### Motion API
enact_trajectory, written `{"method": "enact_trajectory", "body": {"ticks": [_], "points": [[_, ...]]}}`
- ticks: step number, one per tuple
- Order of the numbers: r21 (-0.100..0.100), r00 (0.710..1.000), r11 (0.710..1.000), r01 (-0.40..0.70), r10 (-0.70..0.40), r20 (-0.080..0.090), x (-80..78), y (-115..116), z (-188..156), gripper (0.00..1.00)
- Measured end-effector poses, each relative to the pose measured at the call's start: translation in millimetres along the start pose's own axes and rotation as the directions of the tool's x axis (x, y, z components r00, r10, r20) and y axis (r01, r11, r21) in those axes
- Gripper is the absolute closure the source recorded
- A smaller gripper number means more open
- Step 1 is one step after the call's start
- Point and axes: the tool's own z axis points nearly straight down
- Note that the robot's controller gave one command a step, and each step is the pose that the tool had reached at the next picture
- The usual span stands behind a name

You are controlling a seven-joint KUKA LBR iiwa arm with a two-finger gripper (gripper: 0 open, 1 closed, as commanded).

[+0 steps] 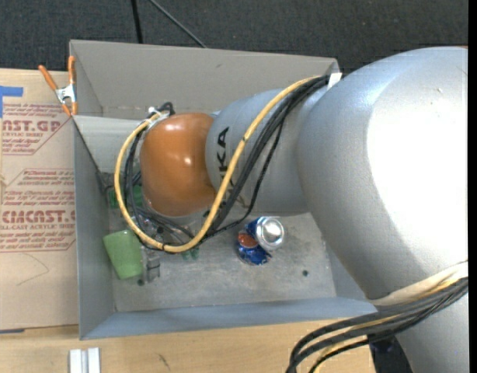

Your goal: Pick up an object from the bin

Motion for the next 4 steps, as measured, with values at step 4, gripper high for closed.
{"method": "enact_trajectory", "body": {"ticks": [4], "points": [[0.001, 0.449, 0.449, 0.893, -0.893, 0.001, 2.0, 2.3, -375.6, 1.00]]}}
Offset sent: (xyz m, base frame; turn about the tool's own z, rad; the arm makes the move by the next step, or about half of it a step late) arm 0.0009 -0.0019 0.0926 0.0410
